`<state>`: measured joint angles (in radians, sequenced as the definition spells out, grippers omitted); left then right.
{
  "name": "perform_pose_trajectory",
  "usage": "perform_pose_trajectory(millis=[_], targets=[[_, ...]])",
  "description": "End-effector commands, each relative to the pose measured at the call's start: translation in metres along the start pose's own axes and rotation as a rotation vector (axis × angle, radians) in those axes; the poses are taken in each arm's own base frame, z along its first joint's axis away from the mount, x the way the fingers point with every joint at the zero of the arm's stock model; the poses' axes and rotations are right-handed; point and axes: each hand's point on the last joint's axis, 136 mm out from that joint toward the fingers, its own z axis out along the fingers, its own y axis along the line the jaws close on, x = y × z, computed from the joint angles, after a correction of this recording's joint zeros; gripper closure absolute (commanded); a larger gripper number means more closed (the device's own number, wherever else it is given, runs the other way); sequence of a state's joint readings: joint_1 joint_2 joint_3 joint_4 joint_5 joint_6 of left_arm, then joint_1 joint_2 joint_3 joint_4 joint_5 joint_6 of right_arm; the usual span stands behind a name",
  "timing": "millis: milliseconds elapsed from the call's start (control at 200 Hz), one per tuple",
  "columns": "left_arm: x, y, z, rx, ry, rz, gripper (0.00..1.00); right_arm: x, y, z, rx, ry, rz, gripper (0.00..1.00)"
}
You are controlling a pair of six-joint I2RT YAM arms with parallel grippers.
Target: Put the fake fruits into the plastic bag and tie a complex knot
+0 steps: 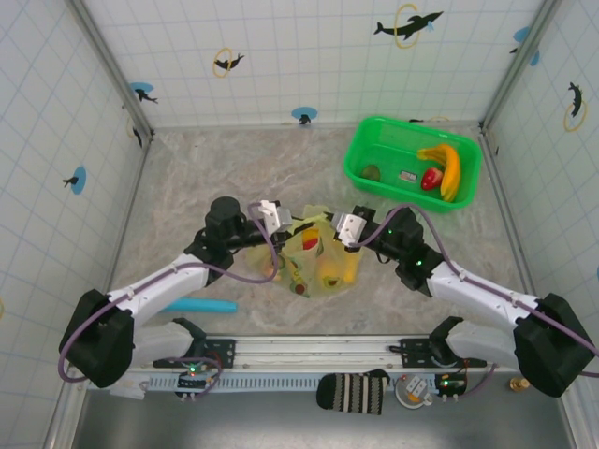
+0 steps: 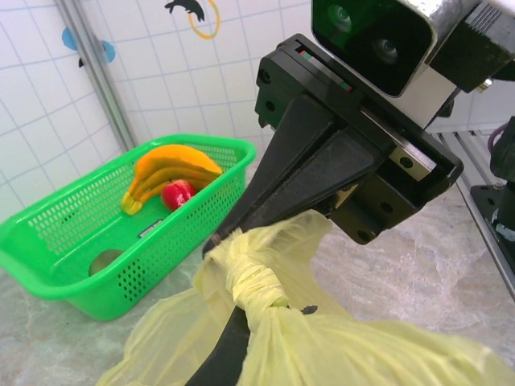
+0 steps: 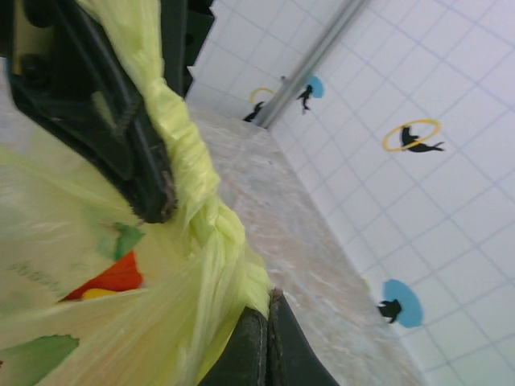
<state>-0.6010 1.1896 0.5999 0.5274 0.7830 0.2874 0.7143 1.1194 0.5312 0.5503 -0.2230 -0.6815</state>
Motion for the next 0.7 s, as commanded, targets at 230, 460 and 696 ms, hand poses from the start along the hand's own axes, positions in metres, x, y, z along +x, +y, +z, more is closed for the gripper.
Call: perform_pose_trajectory(millis=[230, 460, 696], targets=[[-0.009, -0.007, -0.003, 0.049, -0.018, -0.050, 0.99, -0.005, -0.037, 0.005, 0.189, 0.065, -0.198, 1.00], [-0.005, -0.015, -0.002, 0.093, 0.000, -0.060, 1.00, -0.027, -0.042, 0.011, 0.252, 0.075, -0.363, 0.98], [0.005, -0.028, -0.001, 0.065, 0.030, 0.099, 1.00, -0.025, -0.031, 0.014, 0.174, 0.054, -0.152, 0.78]])
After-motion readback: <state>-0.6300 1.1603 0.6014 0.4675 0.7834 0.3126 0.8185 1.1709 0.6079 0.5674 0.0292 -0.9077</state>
